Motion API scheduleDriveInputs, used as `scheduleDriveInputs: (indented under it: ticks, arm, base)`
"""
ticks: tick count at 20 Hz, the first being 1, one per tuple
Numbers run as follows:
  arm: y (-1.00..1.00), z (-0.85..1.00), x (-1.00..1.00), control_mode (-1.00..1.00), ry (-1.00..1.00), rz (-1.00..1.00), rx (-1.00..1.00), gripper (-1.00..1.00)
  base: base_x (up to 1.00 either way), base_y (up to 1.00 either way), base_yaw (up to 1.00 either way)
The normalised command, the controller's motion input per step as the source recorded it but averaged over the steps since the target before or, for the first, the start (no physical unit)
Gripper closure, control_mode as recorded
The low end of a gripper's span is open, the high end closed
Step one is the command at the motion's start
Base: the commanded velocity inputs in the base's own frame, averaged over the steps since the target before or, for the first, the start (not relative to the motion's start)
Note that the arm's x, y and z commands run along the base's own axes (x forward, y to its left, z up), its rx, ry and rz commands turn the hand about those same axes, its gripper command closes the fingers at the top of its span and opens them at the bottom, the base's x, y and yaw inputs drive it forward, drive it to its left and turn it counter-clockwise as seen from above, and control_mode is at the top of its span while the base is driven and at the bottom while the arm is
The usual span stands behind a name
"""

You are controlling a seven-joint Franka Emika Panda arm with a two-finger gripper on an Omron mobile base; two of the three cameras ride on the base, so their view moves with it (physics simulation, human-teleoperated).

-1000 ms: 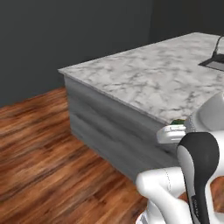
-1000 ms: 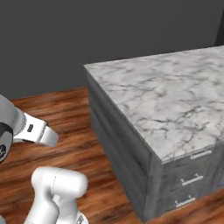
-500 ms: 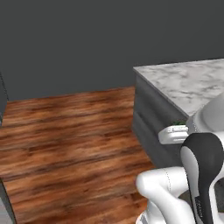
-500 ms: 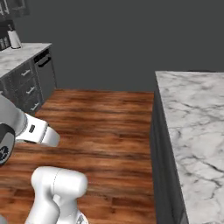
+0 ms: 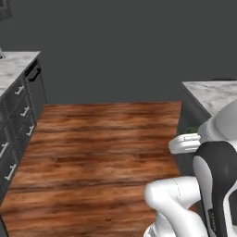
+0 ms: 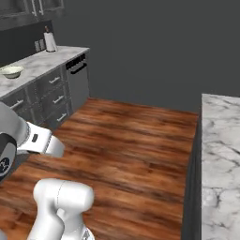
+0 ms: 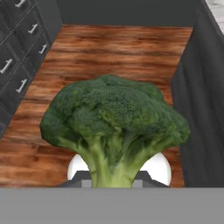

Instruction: Take the mushroom, broccoli, and mushroom from the freezer and place them in the bowl on the counter.

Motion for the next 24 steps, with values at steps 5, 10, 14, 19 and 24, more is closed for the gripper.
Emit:
scheduleDriveInputs:
  ticks: [5,10,14,19,24]
  arm:
    - [0.0,0.0,0.0,1.0,0.0,0.0,0.0,1.0]
    - [0.0,0.0,0.0,1.0,0.0,0.0,0.0,1.0]
    - [0.0,0.0,0.0,1.0,0.0,0.0,0.0,1.0]
    - [0.0,0.0,0.0,1.0,0.0,0.0,0.0,1.0]
    - [0.0,0.0,0.0,1.0,0.0,0.0,0.0,1.0]
  base:
    - [1.0,-0.59,0.29]
    - [1.0,-0.53,0.33]
    - [1.0,-0.46,0.48]
    - [0.89,-0.36,0.68]
    - [0.88,-0.33,0.71]
